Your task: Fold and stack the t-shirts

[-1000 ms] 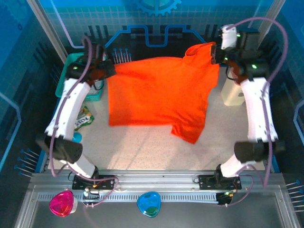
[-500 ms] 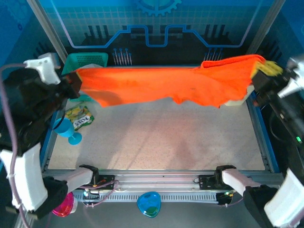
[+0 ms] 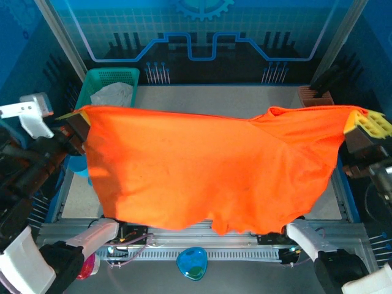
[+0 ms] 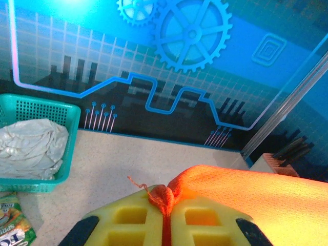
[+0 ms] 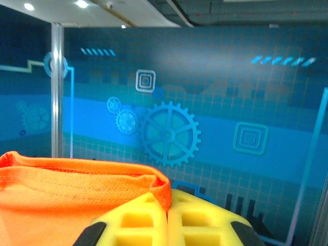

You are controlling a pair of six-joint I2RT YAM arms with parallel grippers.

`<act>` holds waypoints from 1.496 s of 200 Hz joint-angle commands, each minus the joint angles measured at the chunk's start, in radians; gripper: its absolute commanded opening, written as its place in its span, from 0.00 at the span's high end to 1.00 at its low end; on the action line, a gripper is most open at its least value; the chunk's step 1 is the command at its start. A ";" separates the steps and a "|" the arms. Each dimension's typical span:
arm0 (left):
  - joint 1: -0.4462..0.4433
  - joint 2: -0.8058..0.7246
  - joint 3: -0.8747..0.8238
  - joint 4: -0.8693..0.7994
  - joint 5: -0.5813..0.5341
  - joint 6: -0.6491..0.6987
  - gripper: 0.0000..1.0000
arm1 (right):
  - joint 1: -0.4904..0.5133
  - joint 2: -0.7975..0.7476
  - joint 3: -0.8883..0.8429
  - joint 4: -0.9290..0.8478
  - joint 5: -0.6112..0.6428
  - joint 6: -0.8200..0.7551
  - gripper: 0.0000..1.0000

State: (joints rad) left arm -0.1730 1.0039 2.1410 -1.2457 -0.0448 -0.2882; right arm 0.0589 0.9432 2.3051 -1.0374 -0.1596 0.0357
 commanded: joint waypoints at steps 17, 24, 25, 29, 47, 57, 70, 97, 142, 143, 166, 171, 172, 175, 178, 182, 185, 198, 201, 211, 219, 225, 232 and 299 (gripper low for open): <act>0.010 0.062 -0.164 0.112 -0.023 0.041 0.89 | 0.010 0.065 -0.196 0.121 0.112 -0.038 1.00; 0.010 0.069 -0.210 0.144 -0.027 0.044 0.89 | 0.011 0.075 -0.249 0.154 0.127 -0.044 1.00; 0.010 0.070 -0.217 0.148 -0.027 0.044 0.89 | 0.010 0.076 -0.256 0.158 0.128 -0.044 1.00; 0.010 0.077 -0.242 0.167 -0.030 0.045 0.88 | 0.010 0.083 -0.285 0.177 0.135 -0.046 1.00; 0.010 0.117 -0.352 0.254 -0.037 0.050 0.89 | 0.011 0.129 -0.418 0.275 0.146 -0.048 1.00; 0.010 0.152 -0.406 0.304 -0.043 0.053 0.88 | 0.011 0.170 -0.484 0.332 0.148 -0.044 1.00; 0.010 0.211 -0.467 0.377 -0.057 0.053 0.89 | 0.011 0.241 -0.552 0.403 0.148 -0.041 1.00; 0.028 0.399 -0.561 0.531 -0.081 0.023 0.86 | 0.010 0.455 -0.605 0.521 0.162 -0.035 1.00; 0.076 0.906 -0.428 0.697 -0.078 -0.073 1.00 | 0.018 0.912 -0.469 0.673 0.223 -0.011 1.00; 0.077 0.912 -0.421 0.698 -0.078 -0.075 1.00 | 0.018 0.923 -0.461 0.673 0.224 -0.010 1.00; 0.097 1.167 -0.233 0.699 -0.070 -0.122 1.00 | 0.023 1.175 -0.237 0.640 0.260 -0.011 1.00; 0.100 1.212 -0.187 0.693 -0.071 -0.127 1.00 | 0.023 1.224 -0.186 0.627 0.268 -0.013 1.00; 0.100 1.221 -0.177 0.693 -0.071 -0.128 1.00 | 0.023 1.234 -0.175 0.626 0.269 -0.014 1.00; 0.102 1.247 -0.150 0.688 -0.072 -0.129 1.00 | 0.023 1.262 -0.143 0.618 0.273 -0.015 1.00; 0.104 1.268 -0.124 0.683 -0.071 -0.130 1.00 | 0.024 1.289 -0.112 0.612 0.279 -0.016 1.00; 0.105 1.302 -0.093 0.675 -0.074 -0.130 1.00 | 0.024 1.323 -0.071 0.602 0.283 -0.016 1.00; 0.107 1.321 -0.064 0.668 -0.074 -0.129 1.00 | 0.024 1.347 -0.042 0.597 0.288 -0.017 1.00; 0.112 1.400 0.035 0.647 -0.084 -0.125 1.00 | 0.026 1.444 0.070 0.571 0.300 -0.019 1.00; 0.114 1.414 0.055 0.644 -0.085 -0.124 1.00 | 0.024 1.461 0.092 0.565 0.301 -0.019 1.00; 0.119 1.450 0.101 0.640 -0.085 -0.120 1.00 | 0.026 1.504 0.153 0.557 0.306 -0.019 1.00; 0.123 1.471 0.124 0.643 -0.083 -0.119 1.00 | 0.024 1.522 0.173 0.557 0.310 -0.015 1.00; 0.125 1.479 0.133 0.647 -0.080 -0.117 1.00 | 0.024 1.525 0.176 0.560 0.310 -0.012 1.00; 0.128 1.484 0.135 0.655 -0.076 -0.118 1.00 | 0.025 1.522 0.169 0.567 0.307 -0.007 1.00; 0.132 1.312 -0.111 0.739 -0.011 -0.101 1.00 | 0.027 1.216 -0.327 0.730 0.281 0.056 1.00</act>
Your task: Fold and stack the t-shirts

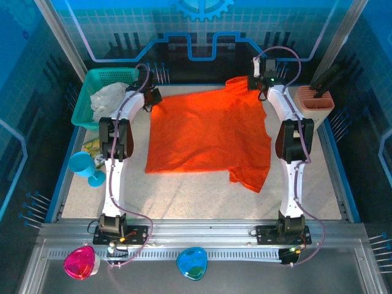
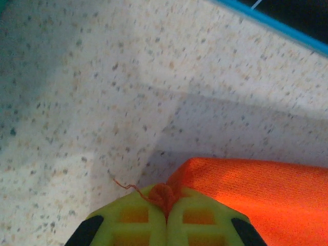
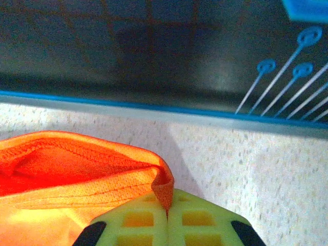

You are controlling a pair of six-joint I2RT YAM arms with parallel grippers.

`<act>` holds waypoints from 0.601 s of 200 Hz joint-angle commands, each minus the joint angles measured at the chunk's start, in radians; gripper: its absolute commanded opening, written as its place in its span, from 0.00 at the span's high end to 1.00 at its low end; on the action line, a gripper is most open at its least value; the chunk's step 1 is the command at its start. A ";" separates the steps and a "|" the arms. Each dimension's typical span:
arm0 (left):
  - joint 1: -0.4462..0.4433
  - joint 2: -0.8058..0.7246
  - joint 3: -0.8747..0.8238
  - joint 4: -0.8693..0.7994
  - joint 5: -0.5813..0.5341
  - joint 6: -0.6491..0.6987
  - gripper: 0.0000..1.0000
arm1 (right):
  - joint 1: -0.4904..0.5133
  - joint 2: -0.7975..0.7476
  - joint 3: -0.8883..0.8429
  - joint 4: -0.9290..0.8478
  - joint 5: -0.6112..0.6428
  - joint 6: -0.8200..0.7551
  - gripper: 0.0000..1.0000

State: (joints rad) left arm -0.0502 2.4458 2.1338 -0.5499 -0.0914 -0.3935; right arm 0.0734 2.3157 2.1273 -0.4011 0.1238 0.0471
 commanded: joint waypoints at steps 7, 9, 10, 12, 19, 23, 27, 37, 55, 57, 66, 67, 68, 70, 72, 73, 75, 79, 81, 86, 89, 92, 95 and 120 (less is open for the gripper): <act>0.009 -0.157 -0.145 0.057 0.038 0.004 1.00 | 0.013 -0.189 -0.206 0.104 -0.009 0.057 1.00; 0.009 -0.163 -0.157 0.061 0.040 0.004 1.00 | 0.013 -0.202 -0.222 0.107 -0.010 0.061 1.00; 0.009 -0.167 -0.162 0.063 0.041 0.003 1.00 | 0.012 -0.207 -0.230 0.107 -0.010 0.063 1.00; 0.009 -0.175 -0.173 0.066 0.042 0.004 1.00 | 0.012 -0.217 -0.246 0.111 -0.012 0.067 1.00; 0.009 -0.196 -0.210 0.076 0.046 0.001 1.00 | 0.014 -0.251 -0.305 0.124 -0.018 0.080 1.00; 0.009 -0.209 -0.229 0.081 0.050 -0.001 1.00 | 0.016 -0.272 -0.341 0.134 -0.021 0.087 1.00; 0.009 -0.219 -0.248 0.087 0.054 -0.003 1.00 | 0.016 -0.291 -0.376 0.146 -0.022 0.093 1.00; 0.008 -0.246 -0.295 0.099 0.071 -0.012 1.00 | 0.018 -0.340 -0.464 0.177 -0.023 0.107 1.00; 0.003 -0.302 -0.380 0.125 0.078 -0.019 1.00 | 0.019 -0.416 -0.594 0.214 -0.019 0.129 1.00; 0.001 -0.309 -0.390 0.127 0.078 -0.019 1.00 | 0.020 -0.424 -0.606 0.216 -0.018 0.132 1.00; -0.002 -0.336 -0.434 0.145 0.076 -0.021 1.00 | 0.017 -0.454 -0.657 0.224 -0.021 0.140 1.00; -0.002 -0.344 -0.439 0.146 0.075 -0.021 1.00 | 0.018 -0.457 -0.661 0.225 -0.021 0.142 1.00; -0.002 -0.344 -0.443 0.148 0.076 -0.021 1.00 | 0.019 -0.460 -0.666 0.226 -0.021 0.143 1.00; -0.002 -0.350 -0.453 0.151 0.076 -0.021 1.00 | 0.019 -0.466 -0.676 0.227 -0.022 0.146 1.00; -0.002 -0.355 -0.462 0.154 0.076 -0.023 1.00 | 0.019 -0.471 -0.686 0.230 -0.023 0.148 1.00; -0.002 -0.358 -0.466 0.155 0.076 -0.023 1.00 | 0.019 -0.474 -0.691 0.229 -0.025 0.149 1.00; -0.002 -0.364 -0.473 0.157 0.076 -0.023 1.00 | 0.019 -0.477 -0.701 0.232 -0.027 0.152 1.00; -0.003 -0.374 -0.486 0.161 0.077 -0.022 1.00 | 0.019 -0.488 -0.720 0.236 -0.033 0.157 1.00; -0.003 -0.377 -0.494 0.162 0.076 -0.023 1.00 | 0.019 -0.492 -0.729 0.239 -0.037 0.158 1.00; -0.004 -0.384 -0.509 0.164 0.078 -0.024 1.00 | 0.020 -0.502 -0.751 0.245 -0.041 0.165 1.00; -0.004 -0.389 -0.518 0.166 0.078 -0.024 1.00 | 0.020 -0.506 -0.764 0.247 -0.043 0.168 1.00; -0.004 -0.392 -0.526 0.167 0.079 -0.025 1.00 | 0.021 -0.510 -0.777 0.249 -0.043 0.172 1.00; -0.005 -0.394 -0.533 0.169 0.079 -0.024 1.00 | 0.022 -0.514 -0.788 0.250 -0.043 0.176 1.00; -0.012 -0.395 -0.590 0.188 0.084 -0.029 1.00 | 0.032 -0.526 -0.880 0.274 -0.037 0.208 1.00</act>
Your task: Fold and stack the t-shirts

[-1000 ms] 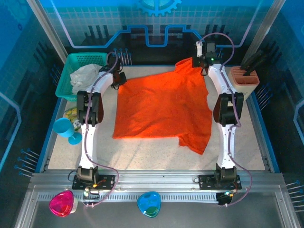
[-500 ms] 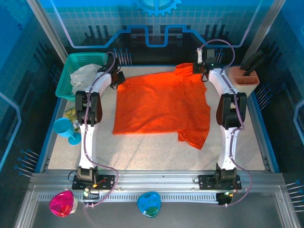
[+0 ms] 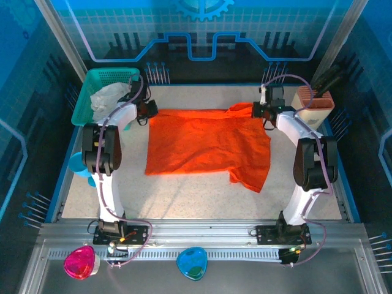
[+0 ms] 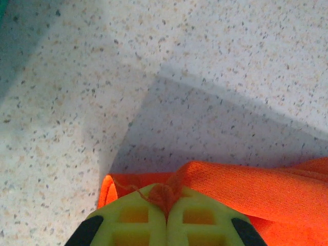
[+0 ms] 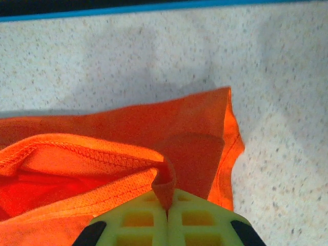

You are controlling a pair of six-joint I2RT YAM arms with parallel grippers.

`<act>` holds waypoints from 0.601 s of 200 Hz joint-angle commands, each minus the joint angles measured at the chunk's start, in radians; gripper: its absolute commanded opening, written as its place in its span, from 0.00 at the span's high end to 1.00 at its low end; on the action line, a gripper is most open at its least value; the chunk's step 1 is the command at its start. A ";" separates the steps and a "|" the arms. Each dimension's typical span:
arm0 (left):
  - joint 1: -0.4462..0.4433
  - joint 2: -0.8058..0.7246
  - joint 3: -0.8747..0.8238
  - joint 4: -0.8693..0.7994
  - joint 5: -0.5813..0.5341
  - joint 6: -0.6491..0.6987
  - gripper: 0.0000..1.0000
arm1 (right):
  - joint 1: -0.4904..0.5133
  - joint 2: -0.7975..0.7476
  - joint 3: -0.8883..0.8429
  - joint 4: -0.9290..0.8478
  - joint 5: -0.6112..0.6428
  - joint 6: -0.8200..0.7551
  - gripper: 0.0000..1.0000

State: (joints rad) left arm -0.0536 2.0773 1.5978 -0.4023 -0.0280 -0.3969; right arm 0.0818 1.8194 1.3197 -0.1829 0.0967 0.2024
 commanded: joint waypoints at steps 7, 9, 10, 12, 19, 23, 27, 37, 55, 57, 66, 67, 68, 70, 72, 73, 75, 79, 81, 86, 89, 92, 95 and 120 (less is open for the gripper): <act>-0.013 -0.021 -0.064 0.048 0.021 -0.028 1.00 | 0.027 -0.026 -0.089 0.060 -0.008 0.062 1.00; -0.015 -0.020 -0.067 0.050 0.020 -0.028 1.00 | 0.027 -0.024 -0.092 0.061 -0.007 0.065 1.00; -0.015 -0.019 -0.068 0.050 0.020 -0.027 1.00 | 0.028 -0.022 -0.094 0.061 -0.006 0.065 1.00; -0.016 -0.016 -0.070 0.051 0.021 -0.028 1.00 | 0.028 -0.021 -0.096 0.061 -0.004 0.068 1.00; -0.021 -0.008 -0.076 0.054 0.021 -0.028 1.00 | 0.031 -0.011 -0.105 0.060 0.001 0.075 1.00; -0.023 -0.004 -0.079 0.054 0.021 -0.029 1.00 | 0.034 -0.005 -0.109 0.059 0.003 0.077 1.00; -0.026 0.001 -0.082 0.055 0.021 -0.028 1.00 | 0.033 0.002 -0.106 0.055 0.004 0.084 1.00; -0.032 0.008 -0.091 0.058 0.016 -0.029 1.00 | 0.032 0.013 -0.089 0.020 0.006 0.089 1.00; -0.040 -0.007 -0.127 0.083 0.006 -0.031 0.87 | 0.033 0.011 -0.086 0.005 0.031 0.094 1.00; -0.041 -0.011 -0.133 0.087 0.006 -0.032 0.84 | 0.033 0.011 -0.084 0.002 0.033 0.096 1.00; -0.043 -0.030 -0.159 0.108 0.000 -0.034 0.69 | 0.034 0.014 -0.075 -0.021 0.044 0.101 1.00; -0.043 -0.032 -0.162 0.110 0.000 -0.033 0.67 | 0.033 0.014 -0.074 -0.024 0.045 0.100 1.00; -0.043 -0.035 -0.165 0.113 -0.002 -0.033 0.65 | 0.033 0.014 -0.072 -0.027 0.046 0.102 1.00; -0.043 -0.040 -0.170 0.116 -0.003 -0.033 0.62 | 0.034 0.016 -0.069 -0.033 0.047 0.103 1.00; -0.043 -0.045 -0.177 0.121 -0.004 -0.033 0.59 | 0.034 0.016 -0.068 -0.041 0.048 0.105 1.00; -0.043 -0.048 -0.180 0.122 -0.004 -0.034 0.57 | 0.034 0.017 -0.066 -0.044 0.049 0.105 1.00; -0.043 -0.052 -0.187 0.127 -0.005 -0.033 0.54 | 0.033 0.020 -0.064 -0.051 0.049 0.107 1.00; -0.043 -0.064 -0.196 0.137 -0.006 -0.031 0.48 | 0.033 0.024 -0.059 -0.066 0.050 0.110 1.00; -0.043 -0.070 -0.203 0.141 -0.007 -0.032 0.45 | 0.034 0.026 -0.056 -0.071 0.051 0.111 1.00; -0.043 -0.083 -0.215 0.149 -0.010 -0.029 0.38 | 0.034 0.030 -0.046 -0.093 0.049 0.116 1.00; -0.043 -0.091 -0.221 0.154 -0.011 -0.027 0.36 | 0.033 0.036 -0.039 -0.111 0.044 0.120 1.00; -0.043 -0.097 -0.228 0.158 -0.012 -0.024 0.33 | 0.034 0.042 -0.033 -0.129 0.040 0.122 1.00; -0.043 -0.107 -0.234 0.160 -0.012 -0.023 0.31 | 0.033 0.046 -0.024 -0.146 0.034 0.122 1.00; -0.043 -0.181 -0.270 0.168 -0.021 0.002 0.27 | 0.032 0.089 0.036 -0.326 -0.005 0.143 1.00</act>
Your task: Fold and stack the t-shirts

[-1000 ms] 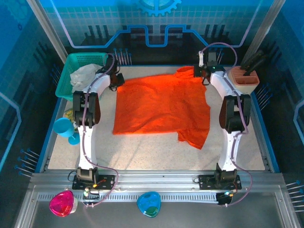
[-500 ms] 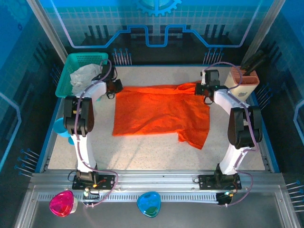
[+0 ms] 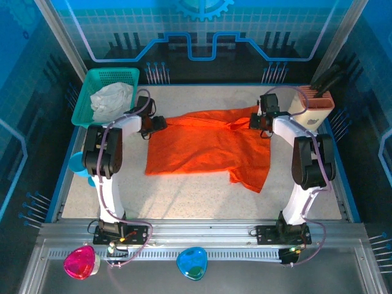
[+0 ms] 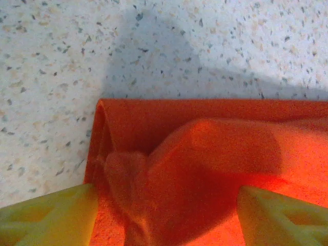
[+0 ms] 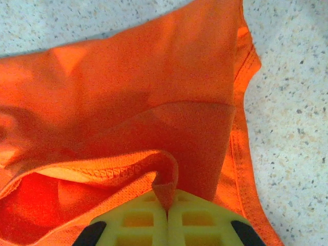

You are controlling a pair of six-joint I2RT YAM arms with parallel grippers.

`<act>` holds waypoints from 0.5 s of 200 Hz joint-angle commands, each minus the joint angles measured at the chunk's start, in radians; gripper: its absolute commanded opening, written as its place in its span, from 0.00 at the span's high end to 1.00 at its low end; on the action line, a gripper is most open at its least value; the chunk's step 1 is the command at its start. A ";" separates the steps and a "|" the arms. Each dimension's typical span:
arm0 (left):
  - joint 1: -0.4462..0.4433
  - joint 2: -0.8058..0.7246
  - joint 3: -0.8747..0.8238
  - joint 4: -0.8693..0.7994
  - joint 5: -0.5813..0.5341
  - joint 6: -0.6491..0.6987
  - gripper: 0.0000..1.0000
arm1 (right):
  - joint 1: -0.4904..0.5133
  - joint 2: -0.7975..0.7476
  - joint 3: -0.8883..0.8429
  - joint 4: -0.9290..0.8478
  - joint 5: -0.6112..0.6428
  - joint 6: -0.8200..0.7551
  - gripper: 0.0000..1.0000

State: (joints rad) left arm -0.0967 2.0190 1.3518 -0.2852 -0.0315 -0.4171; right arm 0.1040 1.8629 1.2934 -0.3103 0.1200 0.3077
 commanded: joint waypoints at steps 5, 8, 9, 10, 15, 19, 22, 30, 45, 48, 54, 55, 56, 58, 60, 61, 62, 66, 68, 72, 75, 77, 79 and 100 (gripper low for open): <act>0.000 -0.141 -0.033 0.053 -0.023 0.028 0.27 | 0.008 0.050 0.067 -0.226 -0.036 0.040 1.00; 0.000 -0.152 -0.037 0.053 -0.027 0.031 0.27 | 0.008 0.052 0.069 -0.241 -0.042 0.042 1.00; 0.000 -0.156 -0.039 0.053 -0.029 0.033 0.27 | 0.009 0.053 0.069 -0.246 -0.044 0.042 1.00; 0.000 -0.160 -0.041 0.053 -0.030 0.033 0.27 | 0.009 0.053 0.069 -0.251 -0.045 0.041 1.00; 0.000 -0.179 -0.050 0.055 -0.034 0.039 0.27 | 0.007 0.054 0.069 -0.271 -0.053 0.043 0.98; 0.000 -0.194 -0.057 0.056 -0.037 0.045 0.27 | 0.006 0.052 0.069 -0.286 -0.058 0.042 0.94; 0.000 -0.207 -0.061 0.058 -0.039 0.049 0.27 | 0.005 0.050 0.067 -0.296 -0.064 0.041 0.91; 0.000 -0.238 -0.074 0.060 -0.044 0.061 0.27 | 0.004 0.042 0.063 -0.317 -0.074 0.035 0.86; 0.000 -0.286 -0.080 0.055 -0.050 0.080 0.27 | 0.000 0.022 0.063 -0.358 -0.088 0.023 0.76; 0.000 -0.292 -0.079 0.052 -0.050 0.084 0.27 | 0.000 0.018 0.066 -0.367 -0.093 0.019 0.74; 0.000 -0.299 -0.073 0.040 -0.050 0.093 0.27 | -0.002 0.012 0.075 -0.388 -0.103 0.012 0.70; 0.000 -0.301 -0.070 0.037 -0.048 0.093 0.27 | -0.002 0.011 0.077 -0.393 -0.105 0.012 0.70; 0.000 -0.302 -0.068 0.036 -0.048 0.095 0.27 | -0.002 0.011 0.080 -0.396 -0.106 0.012 0.69; 0.000 -0.301 -0.064 0.031 -0.046 0.097 0.26 | -0.002 0.009 0.085 -0.404 -0.108 0.010 0.68; 0.000 -0.301 -0.060 0.028 -0.045 0.099 0.26 | -0.003 0.008 0.090 -0.411 -0.111 0.008 0.67; 0.000 -0.301 -0.058 0.026 -0.044 0.100 0.26 | -0.003 0.008 0.092 -0.416 -0.112 0.008 0.67; 0.000 -0.301 -0.055 0.023 -0.042 0.101 0.26 | -0.003 0.007 0.095 -0.420 -0.113 0.007 0.66; 0.000 -0.298 -0.043 0.012 -0.039 0.105 0.26 | -0.003 0.003 0.107 -0.437 -0.116 0.006 0.65; 0.000 -0.296 -0.038 0.007 -0.036 0.105 0.26 | -0.001 0.003 0.112 -0.443 -0.119 0.007 0.64; 0.000 -0.286 -0.026 -0.007 -0.032 0.109 0.26 | -0.001 0.000 0.125 -0.456 -0.123 0.004 0.63; 0.000 -0.279 -0.008 -0.017 -0.029 0.110 0.26 | -0.001 -0.003 0.135 -0.464 -0.127 0.005 0.61; 0.000 -0.272 0.002 -0.027 -0.027 0.111 0.26 | 0.000 -0.004 0.141 -0.468 -0.128 0.005 0.61; 0.000 -0.264 0.007 -0.033 -0.024 0.113 0.26 | 0.000 -0.006 0.146 -0.472 -0.132 0.005 0.60; 0.000 -0.161 0.135 -0.128 -0.006 0.114 0.33 | 0.013 -0.017 0.205 -0.490 -0.157 0.018 0.58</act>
State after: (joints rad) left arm -0.0967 1.7565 1.3708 -0.2985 -0.0570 -0.3347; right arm 0.1040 1.8977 1.4128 -0.7174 0.0174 0.3168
